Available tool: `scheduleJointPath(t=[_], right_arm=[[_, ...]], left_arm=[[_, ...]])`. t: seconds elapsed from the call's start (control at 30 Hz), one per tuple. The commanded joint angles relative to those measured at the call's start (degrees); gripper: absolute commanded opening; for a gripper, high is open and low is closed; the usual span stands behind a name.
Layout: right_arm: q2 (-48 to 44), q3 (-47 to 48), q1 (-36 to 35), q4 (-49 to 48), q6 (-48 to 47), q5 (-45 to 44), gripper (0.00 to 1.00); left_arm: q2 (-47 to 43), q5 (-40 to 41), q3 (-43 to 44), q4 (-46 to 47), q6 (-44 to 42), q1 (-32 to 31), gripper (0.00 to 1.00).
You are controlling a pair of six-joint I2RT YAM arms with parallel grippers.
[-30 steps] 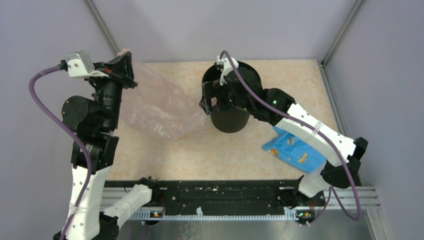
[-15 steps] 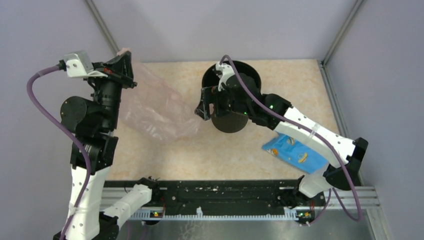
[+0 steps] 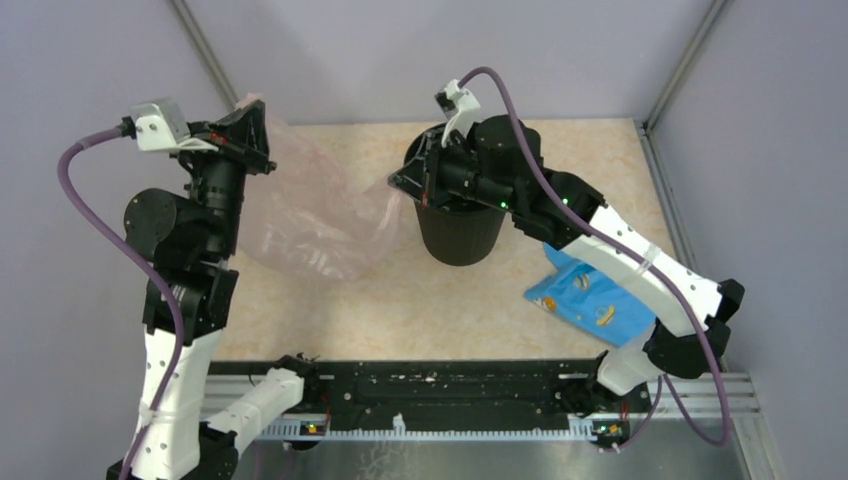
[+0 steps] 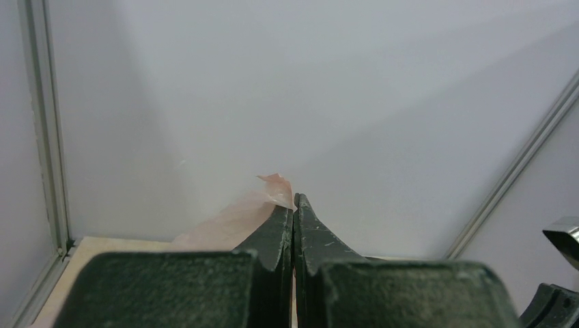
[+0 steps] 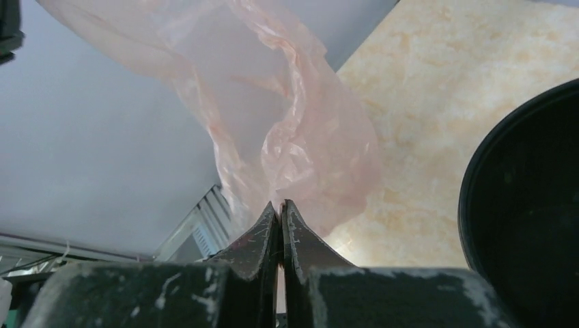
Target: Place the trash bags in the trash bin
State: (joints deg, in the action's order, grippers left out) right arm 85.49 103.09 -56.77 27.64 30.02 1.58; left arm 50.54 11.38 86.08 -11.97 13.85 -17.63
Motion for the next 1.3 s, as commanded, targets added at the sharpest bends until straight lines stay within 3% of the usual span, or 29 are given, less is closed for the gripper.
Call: scheduleJointPath(t=[0.0, 0.13, 0.3, 0.43, 0.67, 0.93, 1.27], right_arm=[[-0.23, 4.12, -0.36, 1.98, -3.76, -3.37, 0.00], [1.36, 10.67, -0.36, 3.16, -9.47, -6.78, 0.00], [4.60, 25.17, -0.36, 2.51, -20.85, -12.82, 0.00], [3.72, 32.29, -0.36, -3.49, -27.61, -15.80, 0.00], [-4.27, 26.39, -0.36, -20.03, -36.81, -18.73, 0.00], [-7.38, 25.79, -0.36, -27.28, -45.32, -22.09, 0.00], [-6.07, 18.76, -0.18, -31.69, -49.56, -22.28, 0.00]], left_arm=[[0.57, -0.39, 0.67, 4.26, 0.66, -0.13, 0.00], [1.98, -2.35, 1.33, 6.35, 1.85, -0.13, 0.00], [3.33, -10.78, 2.11, 11.46, 4.36, -0.13, 0.00], [4.26, -16.87, 3.22, 15.37, 6.19, -0.13, 0.00], [6.83, -25.27, 6.12, 18.83, 12.00, -0.13, 0.00], [11.18, -34.96, 6.86, 21.89, 21.60, -0.13, 0.00], [13.33, -31.27, 2.77, 17.96, 24.89, -0.13, 0.00]])
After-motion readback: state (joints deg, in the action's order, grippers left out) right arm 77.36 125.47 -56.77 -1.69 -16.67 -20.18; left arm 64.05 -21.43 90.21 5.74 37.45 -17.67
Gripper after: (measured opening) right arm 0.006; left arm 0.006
